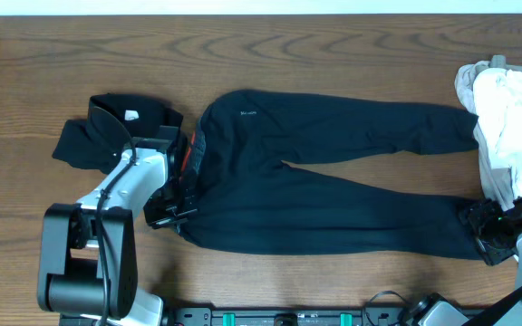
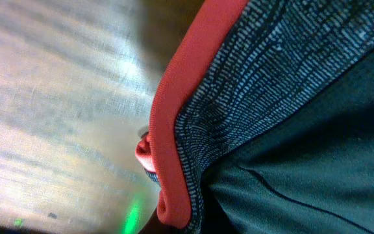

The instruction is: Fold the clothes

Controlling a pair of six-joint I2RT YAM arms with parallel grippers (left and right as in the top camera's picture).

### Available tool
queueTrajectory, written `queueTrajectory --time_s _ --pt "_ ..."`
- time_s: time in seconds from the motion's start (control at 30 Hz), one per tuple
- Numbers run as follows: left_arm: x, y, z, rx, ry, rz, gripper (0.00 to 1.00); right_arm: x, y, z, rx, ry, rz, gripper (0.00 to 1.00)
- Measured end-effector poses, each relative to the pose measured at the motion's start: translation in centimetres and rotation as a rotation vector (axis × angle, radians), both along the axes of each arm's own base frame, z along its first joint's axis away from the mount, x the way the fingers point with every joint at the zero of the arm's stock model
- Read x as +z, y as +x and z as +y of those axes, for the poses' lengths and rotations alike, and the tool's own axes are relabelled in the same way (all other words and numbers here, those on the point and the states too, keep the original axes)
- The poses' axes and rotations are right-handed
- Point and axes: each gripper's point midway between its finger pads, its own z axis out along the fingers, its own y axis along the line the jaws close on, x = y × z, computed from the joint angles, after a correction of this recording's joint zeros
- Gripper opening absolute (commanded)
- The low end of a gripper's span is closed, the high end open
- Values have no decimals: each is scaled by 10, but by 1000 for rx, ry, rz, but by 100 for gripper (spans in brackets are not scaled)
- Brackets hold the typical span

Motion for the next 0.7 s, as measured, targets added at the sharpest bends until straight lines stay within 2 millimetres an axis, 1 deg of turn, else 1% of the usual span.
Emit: queueTrajectory --time_s 0.1,0.17,0.2,0.23,0.27,0.3,0.33,0.4,0.43,0.47,0.5,0.53,0.57,0.63,0.67,0.7 --pt "10 -7 1 1 0 7 6 0 -1 0 -3 0 4 60" --pt "17 -9 1 1 -3 -5 6 -1 -3 -1 -4 -5 15 61" --pt "20 -8 0 1 -4 -18 7 -1 -4 -1 -5 -6 19 65" --pt "23 -8 0 1 -7 -31 8 -1 -4 -1 -6 -8 21 71" --pt "27 -7 0 0 -8 -43 13 -1 -4 -1 -9 -9 23 76" --pt "30 -7 0 -1 -10 -53 17 -1 -5 -2 -8 -11 24 77" --pt "33 -8 0 2 -11 -61 16 -1 -5 -2 -9 -13 26 78" --pt "41 -7 0 -3 -16 -74 30 -1 -4 -2 -12 -13 24 79" --pt "48 -3 -2 -2 -22 -95 38 -1 -4 -2 -11 -11 21 79" --pt "57 5 -2 -4 -27 -131 47 -1 -3 -2 -11 -9 17 79" --pt "63 12 -4 -9 -33 -163 52 -1 -3 -1 -10 -7 14 79" --pt "77 27 -5 -18 -43 -230 56 -1 -2 -1 -9 -4 11 79" --pt "86 38 -7 -30 -51 -280 62 0 -2 -1 -9 -3 8 79" --pt "113 70 -11 -51 -69 -434 66 0 -1 0 -8 -1 5 79" --pt "121 80 -13 -62 -75 -486 67 0 -1 0 -8 0 4 79" --pt "131 95 -15 -79 -88 -557 67 0 -1 0 -8 2 3 79"
